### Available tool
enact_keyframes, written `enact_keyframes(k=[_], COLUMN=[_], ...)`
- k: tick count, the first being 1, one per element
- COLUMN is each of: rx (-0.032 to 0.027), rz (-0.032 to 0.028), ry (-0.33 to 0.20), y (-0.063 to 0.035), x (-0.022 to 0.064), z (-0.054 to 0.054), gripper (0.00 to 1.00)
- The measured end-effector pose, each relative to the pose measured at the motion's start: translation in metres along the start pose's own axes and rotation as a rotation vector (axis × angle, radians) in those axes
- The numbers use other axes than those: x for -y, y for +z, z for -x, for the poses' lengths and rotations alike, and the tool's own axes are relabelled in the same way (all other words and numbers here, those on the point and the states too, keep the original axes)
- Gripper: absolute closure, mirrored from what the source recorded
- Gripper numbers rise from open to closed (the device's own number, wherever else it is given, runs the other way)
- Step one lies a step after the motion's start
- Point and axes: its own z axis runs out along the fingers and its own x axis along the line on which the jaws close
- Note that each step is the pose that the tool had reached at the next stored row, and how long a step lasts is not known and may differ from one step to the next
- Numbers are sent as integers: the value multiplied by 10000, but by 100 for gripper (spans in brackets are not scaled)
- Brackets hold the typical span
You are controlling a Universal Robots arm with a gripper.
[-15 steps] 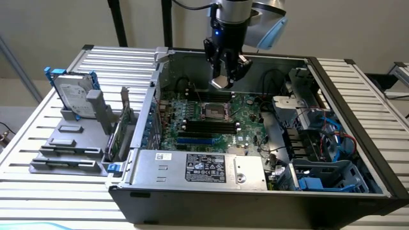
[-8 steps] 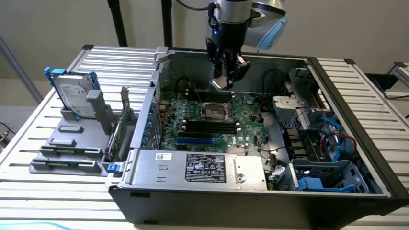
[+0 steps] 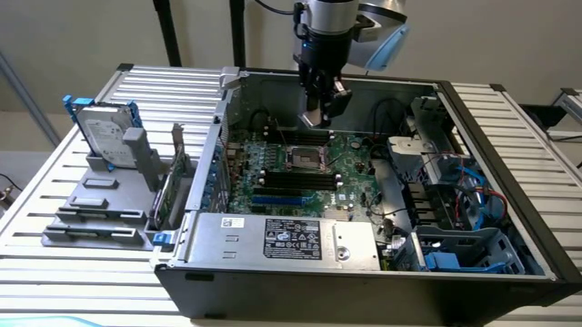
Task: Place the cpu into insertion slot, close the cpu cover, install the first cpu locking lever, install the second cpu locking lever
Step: 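Place the cpu into insertion slot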
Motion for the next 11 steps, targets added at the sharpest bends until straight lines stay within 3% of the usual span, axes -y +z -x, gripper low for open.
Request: enact_keyframes(k=[11], rx=[136], rz=[37], ry=[1994], y=[11], x=[1], z=[0], gripper=[46])
